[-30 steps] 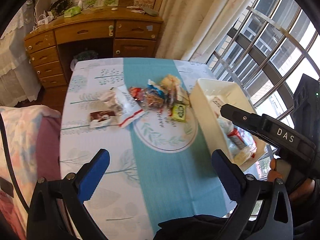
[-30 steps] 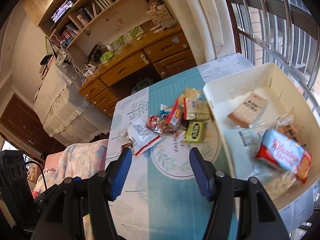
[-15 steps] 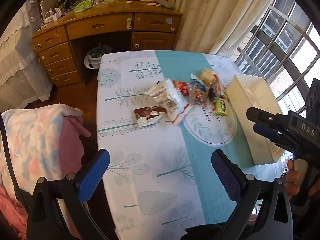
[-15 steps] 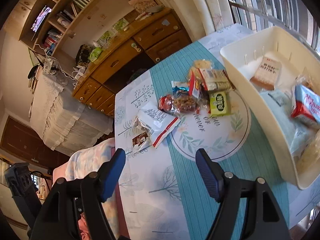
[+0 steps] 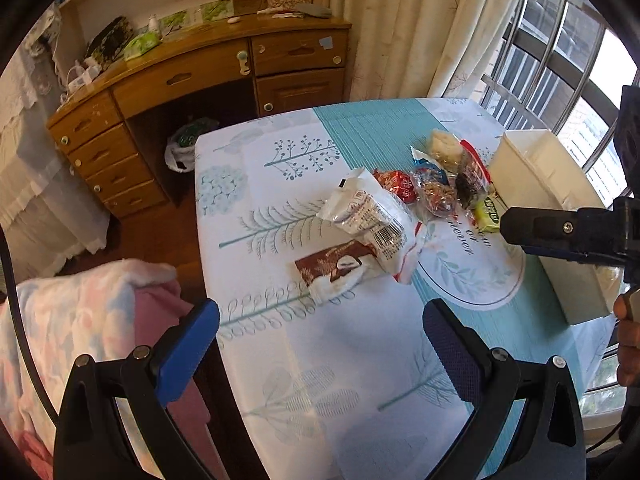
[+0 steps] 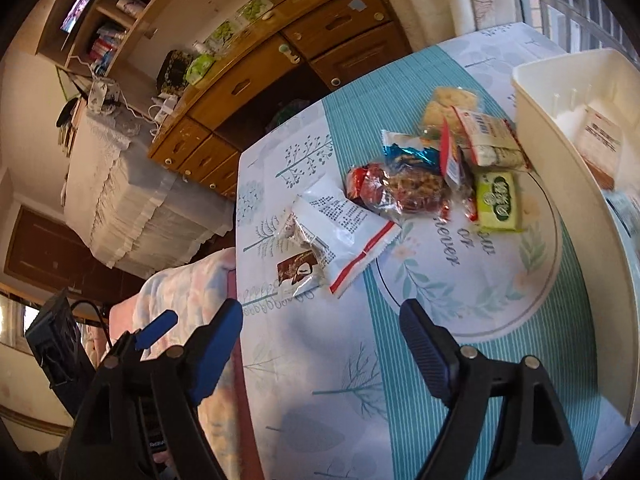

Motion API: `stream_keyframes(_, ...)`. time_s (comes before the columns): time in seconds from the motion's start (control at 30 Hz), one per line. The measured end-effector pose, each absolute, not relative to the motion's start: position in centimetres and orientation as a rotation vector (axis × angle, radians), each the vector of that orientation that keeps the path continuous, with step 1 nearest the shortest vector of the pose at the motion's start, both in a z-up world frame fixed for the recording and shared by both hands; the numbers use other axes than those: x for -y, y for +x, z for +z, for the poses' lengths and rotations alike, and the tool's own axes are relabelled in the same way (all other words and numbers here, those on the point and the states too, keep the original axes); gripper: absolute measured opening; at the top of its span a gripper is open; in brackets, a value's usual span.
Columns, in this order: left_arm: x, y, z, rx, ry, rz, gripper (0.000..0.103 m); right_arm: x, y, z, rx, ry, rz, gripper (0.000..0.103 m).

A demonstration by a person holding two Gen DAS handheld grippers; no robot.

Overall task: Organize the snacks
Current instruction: 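Move both open tools back over the remaining snack pile, then grasp the brown chocolate pack with the left tool while the right tool grasps the white printed bag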

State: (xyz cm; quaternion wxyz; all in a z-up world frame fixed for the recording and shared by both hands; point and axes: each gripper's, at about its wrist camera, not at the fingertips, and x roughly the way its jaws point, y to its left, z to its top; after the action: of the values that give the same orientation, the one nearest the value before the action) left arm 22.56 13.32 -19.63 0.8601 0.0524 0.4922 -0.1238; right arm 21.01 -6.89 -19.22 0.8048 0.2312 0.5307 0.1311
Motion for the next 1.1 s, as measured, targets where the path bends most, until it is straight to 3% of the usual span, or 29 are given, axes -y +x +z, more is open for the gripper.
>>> stream_keyframes(0.5,-11.0,27.4,-27.1,-1.015,0.31,-0.417,0.101,4.1,26.5,-24.3,-1.096,0.223,0.351,0.082)
stream_keyframes(1.1,-8.8,29.9,-29.6,-0.985,0.305,-0.548,0.099,1.8,28.6,-27.9,-1.115,0.061,0.455,0.082)
